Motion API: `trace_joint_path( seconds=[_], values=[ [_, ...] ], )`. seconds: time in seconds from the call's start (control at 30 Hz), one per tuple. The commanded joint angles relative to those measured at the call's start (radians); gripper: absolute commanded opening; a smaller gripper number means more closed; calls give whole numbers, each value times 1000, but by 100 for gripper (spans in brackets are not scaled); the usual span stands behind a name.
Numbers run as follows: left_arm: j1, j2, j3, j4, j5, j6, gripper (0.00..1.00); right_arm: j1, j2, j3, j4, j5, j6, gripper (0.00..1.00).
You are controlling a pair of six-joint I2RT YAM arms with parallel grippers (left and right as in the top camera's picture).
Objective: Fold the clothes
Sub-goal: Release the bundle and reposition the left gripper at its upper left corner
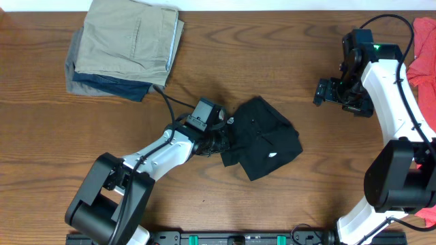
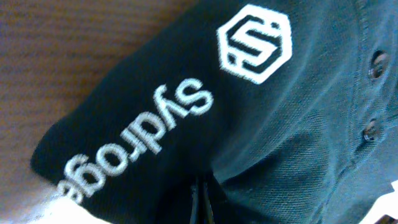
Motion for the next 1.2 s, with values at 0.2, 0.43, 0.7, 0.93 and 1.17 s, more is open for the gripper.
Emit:
trace_joint_path(
  seconds=[0.2,0.43,0.7,0.93,1.17],
  values=[
    [2,-110,-6,-153,-149,-13,6,6,-7,2,0,13,-11,99],
    [2,-385,-6,-241,-325,-24,7,6,-7,2,0,13,-11,99],
    [3,-448,-6,-101,-365,79,76,6,-7,2,0,13,-11,99],
    [141,-275,43,-55,-8,345,96,6,-7,2,0,13,-11,99],
    [242,2,282,-209,300,584,99,6,-7,2,0,13,-11,99]
  ],
)
